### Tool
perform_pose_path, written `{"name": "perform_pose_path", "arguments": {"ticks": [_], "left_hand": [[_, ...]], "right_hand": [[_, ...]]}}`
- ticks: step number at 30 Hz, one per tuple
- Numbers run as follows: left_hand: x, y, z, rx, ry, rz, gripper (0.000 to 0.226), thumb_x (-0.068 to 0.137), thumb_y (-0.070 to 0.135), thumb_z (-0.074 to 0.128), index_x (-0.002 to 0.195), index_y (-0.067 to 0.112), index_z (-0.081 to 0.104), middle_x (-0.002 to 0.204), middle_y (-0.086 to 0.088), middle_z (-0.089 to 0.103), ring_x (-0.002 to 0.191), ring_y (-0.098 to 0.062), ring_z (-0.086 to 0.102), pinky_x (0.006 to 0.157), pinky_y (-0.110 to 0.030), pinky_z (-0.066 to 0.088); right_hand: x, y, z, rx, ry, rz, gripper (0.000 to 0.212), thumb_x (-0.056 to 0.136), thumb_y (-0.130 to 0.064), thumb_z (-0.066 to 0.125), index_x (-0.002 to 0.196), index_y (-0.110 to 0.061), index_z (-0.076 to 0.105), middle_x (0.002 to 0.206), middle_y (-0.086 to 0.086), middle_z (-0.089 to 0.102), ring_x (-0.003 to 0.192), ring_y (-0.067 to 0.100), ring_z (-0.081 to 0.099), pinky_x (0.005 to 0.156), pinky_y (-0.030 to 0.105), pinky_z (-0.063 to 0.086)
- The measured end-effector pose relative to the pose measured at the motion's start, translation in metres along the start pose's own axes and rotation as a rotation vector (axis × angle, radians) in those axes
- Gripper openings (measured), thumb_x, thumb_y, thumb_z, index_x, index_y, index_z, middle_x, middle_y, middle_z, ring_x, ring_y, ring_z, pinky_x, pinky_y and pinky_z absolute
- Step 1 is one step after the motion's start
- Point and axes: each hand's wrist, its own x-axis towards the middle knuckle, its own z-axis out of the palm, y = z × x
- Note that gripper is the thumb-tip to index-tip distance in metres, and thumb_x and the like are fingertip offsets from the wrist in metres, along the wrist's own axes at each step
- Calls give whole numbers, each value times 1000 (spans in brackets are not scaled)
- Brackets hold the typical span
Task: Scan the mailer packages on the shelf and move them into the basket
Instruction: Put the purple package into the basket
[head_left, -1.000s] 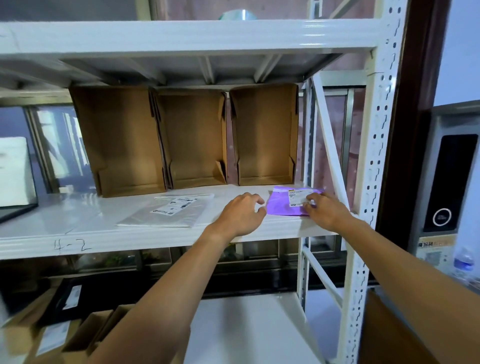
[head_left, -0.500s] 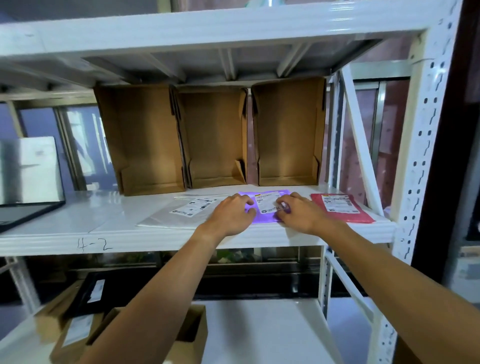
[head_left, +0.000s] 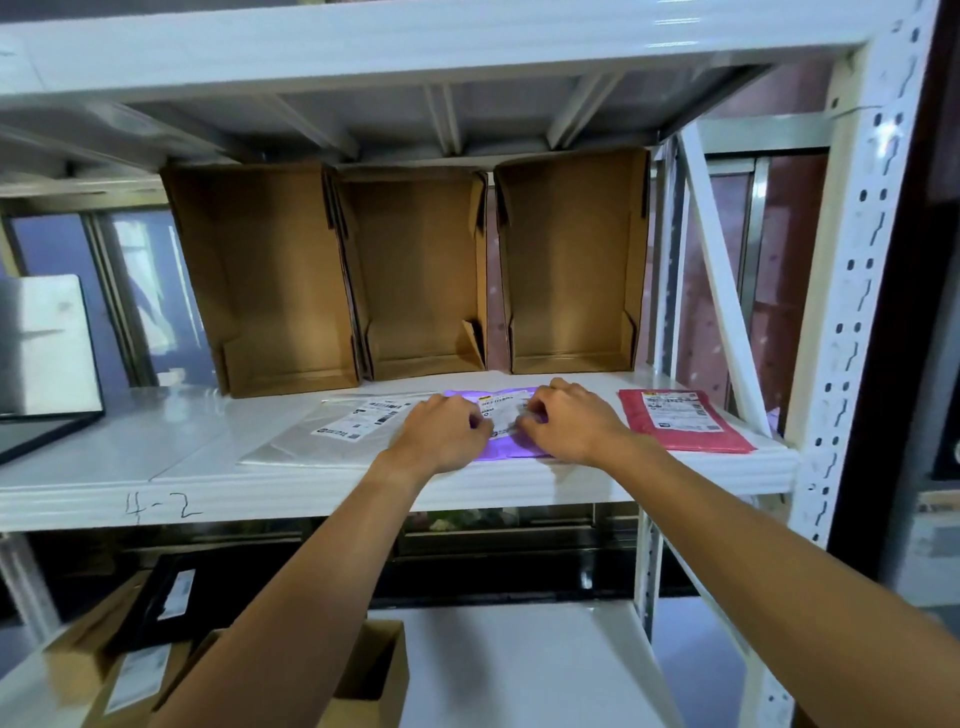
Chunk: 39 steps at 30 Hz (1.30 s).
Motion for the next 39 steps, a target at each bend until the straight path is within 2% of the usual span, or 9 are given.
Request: {"name": "perform_pose_path", "arguments": {"ticks": [2, 6, 12, 18, 22, 26, 32, 35, 39], "left_hand": [[6, 4, -2, 18, 25, -14, 40, 95, 45, 51, 75, 18, 72, 81, -6, 70, 86, -30, 59, 70, -33, 40], [12, 14, 2, 17, 59, -60, 40, 95, 49, 53, 85, 16, 72, 93, -7, 70, 92, -30, 61, 76, -36, 45], [15, 18, 15, 19, 71, -24, 29, 96, 33, 50, 103, 9, 63, 109, -15, 61, 105, -35, 56, 88, -47, 50], [23, 4, 20, -94, -109, 24, 29, 99, 19, 41, 124, 11, 51, 127, -15, 59, 116, -36, 52, 91, -41, 43], [23, 8, 17, -128, -268, -19, 50, 104, 24, 30, 154, 23, 30, 153, -10, 45, 133, -31, 46, 99, -32, 38], [25, 7, 17, -119, -299, 3, 53, 106, 27, 25, 159, 24, 18, 166, 1, 19, 150, -19, 24, 117, -28, 21], [26, 7, 21, -36, -347, -5, 54, 107, 34, 18, 160, 28, 13, 167, 6, 8, 153, -14, 10, 121, -33, 14], [30, 3, 26, -14, -368, -43, 58, 104, 44, 15, 160, 30, 13, 168, 5, 6, 153, -16, 10, 123, -39, 15], [30, 2, 28, -3, -376, -52, 60, 102, 48, 12, 160, 30, 12, 167, 5, 5, 154, -15, 8, 123, -40, 13]], "right_hand": [[5, -3, 0, 11, 6, 47, 47, 94, -56, 50, 116, -16, 64, 116, 4, 59, 105, 23, 55, 88, 40, 49], [20, -8, -3, 50, 4, 137, 42, 93, -53, 50, 102, -16, 67, 103, 6, 67, 95, 24, 60, 85, 43, 53], [26, -19, 5, 22, -18, 31, 41, 96, -32, 47, 129, -10, 54, 133, 9, 50, 123, 30, 48, 98, 41, 44], [35, -27, 21, 44, -177, -11, 38, 97, -31, 37, 124, -17, 61, 132, 9, 60, 117, 29, 55, 95, 42, 46], [40, -22, 20, 18, -244, -30, 47, 105, -33, 29, 147, -19, 44, 155, 6, 40, 141, 25, 37, 115, 39, 31], [44, -16, 29, 1, -268, -63, 52, 108, -35, 20, 158, -20, 23, 166, 3, 15, 153, 16, 11, 122, 31, 9], [51, -8, 39, 24, -248, -30, 58, 105, -37, 20, 158, -16, 21, 167, 4, 12, 153, 18, 8, 123, 34, 8], [56, -1, 45, 80, -223, 64, 70, 97, -53, 21, 159, -22, 14, 168, 0, 2, 154, 19, 2, 124, 37, 8], [57, 1, 45, 55, -252, 32, 63, 101, -51, 22, 159, -28, 14, 167, -6, -3, 154, 16, -2, 123, 37, 6]]}}
